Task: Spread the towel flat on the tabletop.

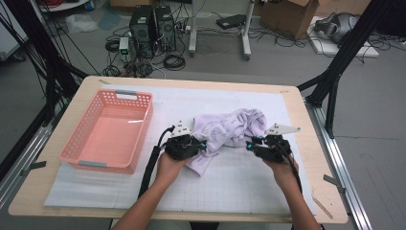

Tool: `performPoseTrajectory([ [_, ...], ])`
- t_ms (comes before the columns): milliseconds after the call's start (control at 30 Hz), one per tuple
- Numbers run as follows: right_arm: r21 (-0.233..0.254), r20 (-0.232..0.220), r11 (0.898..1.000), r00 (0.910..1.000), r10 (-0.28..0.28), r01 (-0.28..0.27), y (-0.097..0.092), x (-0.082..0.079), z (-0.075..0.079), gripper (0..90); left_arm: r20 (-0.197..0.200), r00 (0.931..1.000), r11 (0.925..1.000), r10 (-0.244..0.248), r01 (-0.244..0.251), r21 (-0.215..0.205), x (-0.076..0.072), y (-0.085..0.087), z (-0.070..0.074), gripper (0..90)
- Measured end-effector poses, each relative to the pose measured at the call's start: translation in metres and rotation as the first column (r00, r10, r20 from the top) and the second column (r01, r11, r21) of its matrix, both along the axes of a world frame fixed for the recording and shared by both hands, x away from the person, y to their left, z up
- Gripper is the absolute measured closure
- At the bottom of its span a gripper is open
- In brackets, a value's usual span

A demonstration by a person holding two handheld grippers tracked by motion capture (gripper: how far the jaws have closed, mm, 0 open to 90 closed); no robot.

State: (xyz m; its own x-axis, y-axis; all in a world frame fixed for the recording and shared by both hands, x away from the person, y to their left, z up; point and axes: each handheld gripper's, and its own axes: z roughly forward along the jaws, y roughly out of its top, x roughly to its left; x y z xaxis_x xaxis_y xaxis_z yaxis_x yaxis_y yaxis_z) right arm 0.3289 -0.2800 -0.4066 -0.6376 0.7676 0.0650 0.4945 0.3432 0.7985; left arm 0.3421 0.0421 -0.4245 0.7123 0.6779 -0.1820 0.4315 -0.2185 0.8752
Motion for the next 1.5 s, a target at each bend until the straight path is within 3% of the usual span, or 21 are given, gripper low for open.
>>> performPoseTrajectory([
  [67, 0.000, -0.049, 1.000, 0.9985, 0.024, -0.025, 0.009, -0.001, -0.016, 52.6, 0.002, 0.9998, 0.9998, 0.017, -0.017, -0.006, 0.001, 0.001, 0.000, 81.7],
  [133, -0.007, -0.061, 1.000, 0.9978, 0.025, -0.025, 0.021, 0.004, -0.027, 49.7, 0.009, 0.9997, 0.9997, 0.022, -0.021, -0.011, 0.002, 0.003, 0.001, 82.7],
  [233, -0.018, -0.037, 1.000, 0.9993, -0.007, 0.006, 0.038, 0.016, -0.034, 49.6, 0.023, 0.9995, 0.9995, 0.022, -0.021, -0.022, 0.003, 0.005, 0.003, 83.2],
  [267, 0.000, -0.032, 1.000, 0.9992, -0.024, 0.024, 0.042, 0.022, -0.035, 53.9, 0.025, 0.9994, 0.9992, 0.026, -0.025, -0.032, 0.003, 0.007, 0.004, 83.3],
  [300, 0.024, -0.039, 0.999, 0.9987, -0.034, 0.035, 0.045, 0.026, -0.035, 64.2, 0.025, 0.9992, 0.9987, 0.030, -0.029, -0.042, 0.003, 0.008, 0.005, 83.3],
  [333, 0.048, -0.043, 0.999, 0.9989, -0.021, 0.023, 0.046, 0.030, -0.035, 74.7, 0.027, 0.9991, 0.9982, 0.033, -0.032, -0.050, 0.002, 0.010, 0.007, 83.3],
  [367, 0.058, -0.043, 0.998, 0.9990, -0.008, 0.011, 0.047, 0.031, -0.034, 79.5, 0.034, 0.9989, 0.9984, 0.031, -0.030, -0.048, 0.002, 0.013, 0.009, 83.3],
  [467, 0.086, -0.060, 0.996, 0.9979, 0.027, -0.022, 0.038, 0.025, -0.026, 81.3, 0.049, 0.9983, 0.9978, 0.030, -0.027, -0.061, 0.003, 0.021, 0.015, 83.7],
  [633, 0.110, -0.028, 0.993, 0.9982, 0.053, -0.050, 0.004, 0.001, -0.002, 81.4, 0.087, 0.9960, 0.9939, 0.022, -0.013, -0.110, -0.001, 0.030, 0.024, 84.7],
  [733, 0.118, -0.018, 0.992, 0.9987, 0.048, -0.046, -0.017, -0.010, 0.011, 81.4, 0.094, 0.9952, 0.9951, 0.024, -0.015, -0.098, -0.001, 0.030, 0.026, 85.1],
  [800, 0.106, -0.004, 0.994, 0.9994, 0.034, -0.033, -0.027, -0.013, 0.018, 81.7, 0.097, 0.9946, 0.9973, 0.037, -0.030, -0.068, 0.000, 0.026, 0.024, 85.7],
  [900, 0.091, 0.002, 0.996, 1.0000, -0.002, 0.002, -0.031, -0.010, 0.027, 82.5, 0.087, 0.9940, 0.9977, 0.066, -0.064, -0.024, 0.005, 0.019, 0.017, 85.9],
  [967, 0.097, -0.002, 0.995, 0.9997, -0.023, 0.023, -0.025, -0.003, 0.028, 82.4, 0.069, 0.9922, 0.9946, 0.104, -0.103, -0.008, 0.012, 0.019, 0.011, 85.9],
  [1067, 0.096, -0.012, 0.995, 0.9999, -0.006, 0.007, -0.005, 0.014, 0.024, 82.2, 0.053, 0.9818, 0.9826, 0.182, -0.184, 0.027, 0.024, 0.027, 0.003, 85.8],
  [1167, 0.080, -0.003, 0.997, 1.0000, -0.006, 0.006, 0.014, 0.029, 0.019, 81.3, 0.033, 0.9763, 0.9755, 0.214, -0.215, 0.045, 0.030, 0.035, -0.003, 85.2],
  [1233, 0.041, 0.007, 0.998, 0.9993, -0.037, 0.036, 0.022, 0.038, 0.014, 76.9, 0.012, 0.9758, 0.9741, 0.218, -0.218, 0.058, 0.032, 0.036, -0.005, 77.5],
  [1300, 0.045, 0.000, 0.997, 0.9979, -0.064, 0.064, 0.021, 0.043, 0.010, 69.4, -0.021, 0.9799, 0.9796, 0.199, -0.198, 0.035, 0.031, 0.037, -0.005, 59.4],
  [1333, 0.060, -0.013, 0.996, 0.9980, -0.062, 0.063, 0.019, 0.043, 0.009, 65.9, -0.013, 0.9824, 0.9819, 0.186, -0.186, 0.037, 0.029, 0.036, -0.004, 55.3],
  [1400, 0.069, 0.009, 0.995, 0.9968, -0.079, 0.078, 0.011, 0.036, 0.011, 58.5, 0.011, 0.9843, 0.9835, 0.176, -0.177, 0.040, 0.022, 0.035, 0.000, 46.7],
  [1500, 0.098, 0.046, 0.991, 0.9938, -0.101, 0.096, -0.008, 0.018, 0.017, 55.9, 0.028, 0.9892, 0.9890, 0.144, -0.144, 0.033, 0.012, 0.036, 0.005, 44.9],
])
